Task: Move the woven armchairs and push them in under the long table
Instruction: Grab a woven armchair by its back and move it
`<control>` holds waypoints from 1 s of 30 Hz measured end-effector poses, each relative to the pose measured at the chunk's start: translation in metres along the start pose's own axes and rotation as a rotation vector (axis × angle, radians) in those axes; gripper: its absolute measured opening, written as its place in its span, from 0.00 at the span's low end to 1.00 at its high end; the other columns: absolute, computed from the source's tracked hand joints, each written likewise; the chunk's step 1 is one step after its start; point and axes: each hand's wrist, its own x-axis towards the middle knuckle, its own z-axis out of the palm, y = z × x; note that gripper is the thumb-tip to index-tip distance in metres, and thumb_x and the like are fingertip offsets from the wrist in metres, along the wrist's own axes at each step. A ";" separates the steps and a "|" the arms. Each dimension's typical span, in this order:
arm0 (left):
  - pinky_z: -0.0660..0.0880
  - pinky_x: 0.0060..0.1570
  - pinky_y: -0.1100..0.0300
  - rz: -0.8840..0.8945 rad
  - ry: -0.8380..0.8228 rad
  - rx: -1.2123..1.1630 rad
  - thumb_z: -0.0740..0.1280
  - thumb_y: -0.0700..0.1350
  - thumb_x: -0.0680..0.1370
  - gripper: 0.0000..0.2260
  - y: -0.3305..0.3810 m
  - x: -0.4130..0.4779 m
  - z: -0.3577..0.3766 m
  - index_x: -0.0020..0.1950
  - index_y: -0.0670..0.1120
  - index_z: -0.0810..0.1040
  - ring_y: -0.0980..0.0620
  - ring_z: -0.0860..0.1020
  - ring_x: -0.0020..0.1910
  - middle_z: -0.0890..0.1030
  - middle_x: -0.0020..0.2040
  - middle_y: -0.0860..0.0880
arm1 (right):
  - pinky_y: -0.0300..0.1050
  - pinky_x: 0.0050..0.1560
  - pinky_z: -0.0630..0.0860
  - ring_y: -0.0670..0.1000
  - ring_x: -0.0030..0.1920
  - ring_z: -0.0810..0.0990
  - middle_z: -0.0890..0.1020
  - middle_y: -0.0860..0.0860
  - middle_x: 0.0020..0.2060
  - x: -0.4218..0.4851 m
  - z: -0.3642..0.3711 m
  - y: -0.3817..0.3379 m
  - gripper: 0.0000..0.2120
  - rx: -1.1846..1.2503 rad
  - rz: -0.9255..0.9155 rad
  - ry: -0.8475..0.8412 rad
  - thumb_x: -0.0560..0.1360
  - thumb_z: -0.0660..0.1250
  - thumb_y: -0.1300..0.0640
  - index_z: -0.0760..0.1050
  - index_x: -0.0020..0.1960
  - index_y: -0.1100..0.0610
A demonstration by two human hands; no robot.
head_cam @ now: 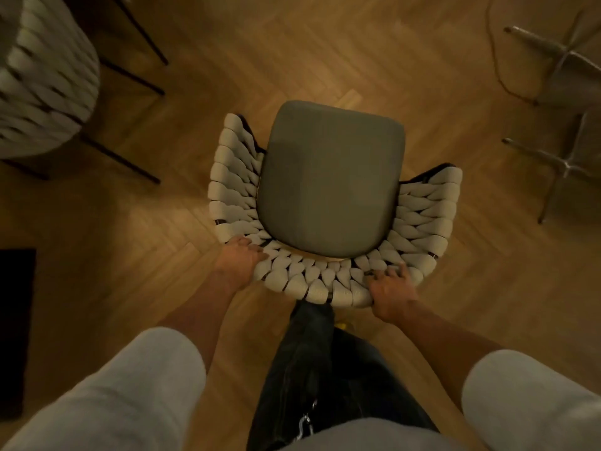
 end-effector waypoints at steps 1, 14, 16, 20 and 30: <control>0.56 0.76 0.52 -0.020 -0.005 -0.026 0.66 0.50 0.80 0.27 -0.005 -0.003 0.003 0.79 0.60 0.64 0.48 0.66 0.75 0.69 0.77 0.55 | 0.66 0.78 0.48 0.58 0.73 0.68 0.73 0.51 0.72 0.006 -0.008 -0.001 0.27 -0.021 -0.021 0.001 0.78 0.62 0.47 0.66 0.76 0.46; 0.56 0.77 0.52 -0.247 -0.053 -0.265 0.67 0.52 0.79 0.29 -0.015 -0.034 0.033 0.79 0.59 0.63 0.49 0.66 0.74 0.68 0.77 0.54 | 0.65 0.78 0.47 0.57 0.72 0.70 0.74 0.50 0.70 0.060 -0.082 -0.002 0.26 -0.283 -0.222 0.067 0.77 0.63 0.42 0.68 0.74 0.47; 0.57 0.76 0.52 -0.288 -0.051 -0.315 0.68 0.52 0.79 0.29 -0.009 -0.040 0.037 0.79 0.59 0.64 0.49 0.67 0.74 0.69 0.76 0.55 | 0.64 0.79 0.46 0.56 0.72 0.70 0.74 0.50 0.70 0.067 -0.091 -0.001 0.25 -0.311 -0.245 0.089 0.77 0.63 0.43 0.69 0.73 0.47; 0.58 0.76 0.52 -0.380 -0.059 -0.428 0.68 0.51 0.78 0.29 0.003 -0.052 0.048 0.78 0.60 0.65 0.49 0.68 0.73 0.70 0.75 0.55 | 0.65 0.79 0.46 0.56 0.72 0.71 0.75 0.50 0.69 0.080 -0.111 -0.002 0.24 -0.404 -0.330 0.126 0.78 0.63 0.44 0.70 0.72 0.47; 0.64 0.72 0.55 -0.617 -0.087 -0.675 0.68 0.52 0.77 0.27 0.067 -0.075 0.077 0.76 0.61 0.67 0.50 0.70 0.70 0.73 0.73 0.56 | 0.67 0.78 0.45 0.57 0.70 0.71 0.76 0.50 0.68 0.107 -0.145 -0.016 0.23 -0.658 -0.543 0.142 0.76 0.65 0.45 0.71 0.71 0.47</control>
